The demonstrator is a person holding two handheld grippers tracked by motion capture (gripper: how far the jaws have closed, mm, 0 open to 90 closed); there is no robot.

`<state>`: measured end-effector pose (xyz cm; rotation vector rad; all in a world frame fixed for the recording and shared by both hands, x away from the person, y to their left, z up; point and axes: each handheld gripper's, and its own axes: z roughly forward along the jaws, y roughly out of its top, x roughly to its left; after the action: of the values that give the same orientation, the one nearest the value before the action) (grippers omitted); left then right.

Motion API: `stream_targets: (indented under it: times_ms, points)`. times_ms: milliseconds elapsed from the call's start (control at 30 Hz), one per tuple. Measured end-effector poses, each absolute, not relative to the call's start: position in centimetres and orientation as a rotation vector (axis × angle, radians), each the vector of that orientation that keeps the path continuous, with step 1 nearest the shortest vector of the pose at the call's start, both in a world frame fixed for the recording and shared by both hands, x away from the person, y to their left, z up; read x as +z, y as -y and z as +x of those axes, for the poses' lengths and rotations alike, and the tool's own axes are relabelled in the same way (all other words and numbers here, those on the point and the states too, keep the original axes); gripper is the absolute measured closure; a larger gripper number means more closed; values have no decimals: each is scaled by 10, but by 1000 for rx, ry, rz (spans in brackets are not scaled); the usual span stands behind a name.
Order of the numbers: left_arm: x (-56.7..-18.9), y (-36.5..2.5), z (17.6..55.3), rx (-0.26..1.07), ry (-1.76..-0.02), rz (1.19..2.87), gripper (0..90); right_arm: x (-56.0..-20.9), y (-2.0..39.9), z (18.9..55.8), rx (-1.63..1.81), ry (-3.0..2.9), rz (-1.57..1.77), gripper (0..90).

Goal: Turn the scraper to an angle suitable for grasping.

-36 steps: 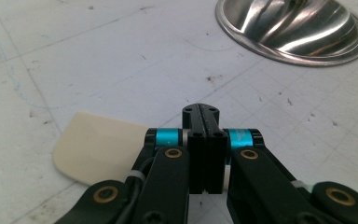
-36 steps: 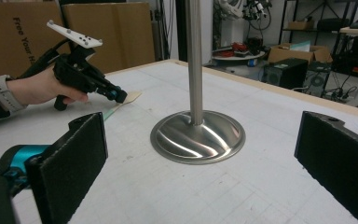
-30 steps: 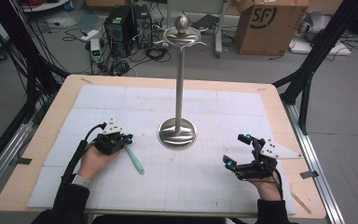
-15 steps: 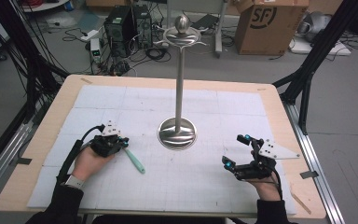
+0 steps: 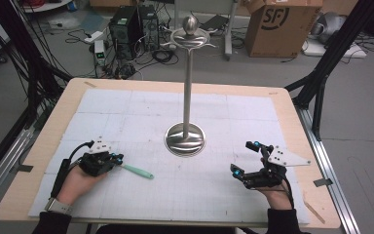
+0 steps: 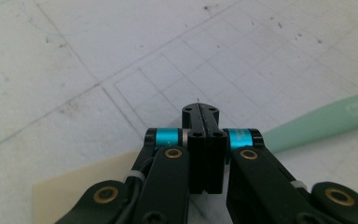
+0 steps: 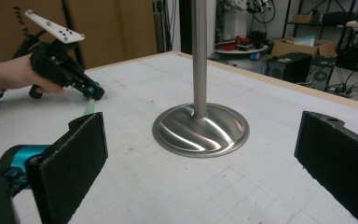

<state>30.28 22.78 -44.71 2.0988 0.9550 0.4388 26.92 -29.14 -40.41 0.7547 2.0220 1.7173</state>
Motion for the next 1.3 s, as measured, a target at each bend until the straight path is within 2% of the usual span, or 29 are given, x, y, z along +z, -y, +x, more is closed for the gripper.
stream_targets:
  times_ms: [300, 667, 967, 1067, 1100, 1300]
  points:
    - [-448, -238, 276, 414, -970, 2076, 900, -406, 292, 270, 1719, -2024, 763, 14]
    - [-449, -241, 241, 453, -980, 2061, 900, -407, 290, 270, 1714, -2035, 757, 14]
    - [-444, -240, 229, 511, -936, 2038, 900, -407, 290, 270, 1711, -2039, 760, 14]
    - [-439, -237, 214, 493, -885, 2025, 900, -407, 291, 271, 1710, -2030, 758, 14]
    - [-438, -236, 205, 416, -862, 2036, 900, -408, 291, 271, 1710, -2032, 767, 14]
    - [-443, -230, 189, 375, -797, 2086, 900, -408, 290, 270, 1708, -2040, 760, 14]
